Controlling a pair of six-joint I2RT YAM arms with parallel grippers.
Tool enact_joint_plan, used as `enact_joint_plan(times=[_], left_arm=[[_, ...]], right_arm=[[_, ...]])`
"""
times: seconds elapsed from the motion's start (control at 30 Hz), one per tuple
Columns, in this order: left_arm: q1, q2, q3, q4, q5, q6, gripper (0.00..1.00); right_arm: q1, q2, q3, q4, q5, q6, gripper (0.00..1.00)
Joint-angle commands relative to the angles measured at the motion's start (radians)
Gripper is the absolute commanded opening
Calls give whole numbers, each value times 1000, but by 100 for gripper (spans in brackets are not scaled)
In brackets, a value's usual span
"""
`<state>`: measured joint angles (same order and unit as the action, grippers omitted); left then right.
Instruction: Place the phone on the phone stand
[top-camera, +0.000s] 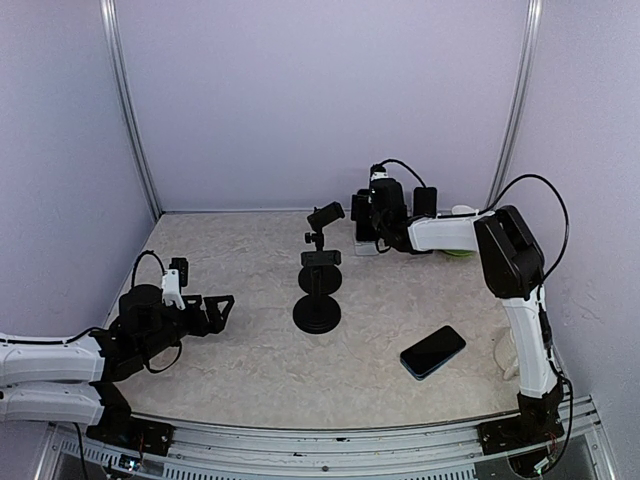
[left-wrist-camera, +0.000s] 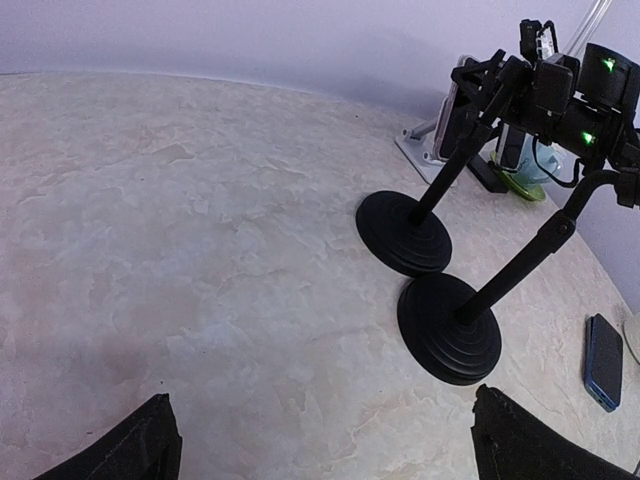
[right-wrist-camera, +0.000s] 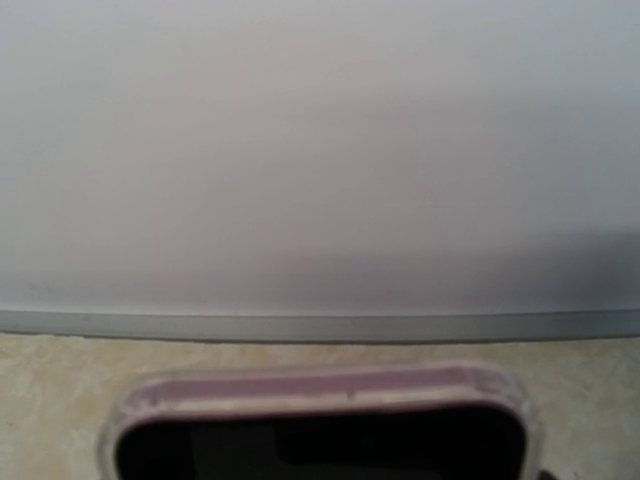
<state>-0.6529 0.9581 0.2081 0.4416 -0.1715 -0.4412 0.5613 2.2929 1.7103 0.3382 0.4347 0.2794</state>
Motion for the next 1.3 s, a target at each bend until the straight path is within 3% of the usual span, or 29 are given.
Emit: enact_joint_plan(times=[0.0, 1.27], left_arm=[[7, -12, -7, 18, 4, 13, 99], [9, -10, -7, 16, 0, 13, 99]], right_arm=[[12, 9, 50, 36, 24, 6, 44], [23, 42, 70, 23, 80, -28, 50]])
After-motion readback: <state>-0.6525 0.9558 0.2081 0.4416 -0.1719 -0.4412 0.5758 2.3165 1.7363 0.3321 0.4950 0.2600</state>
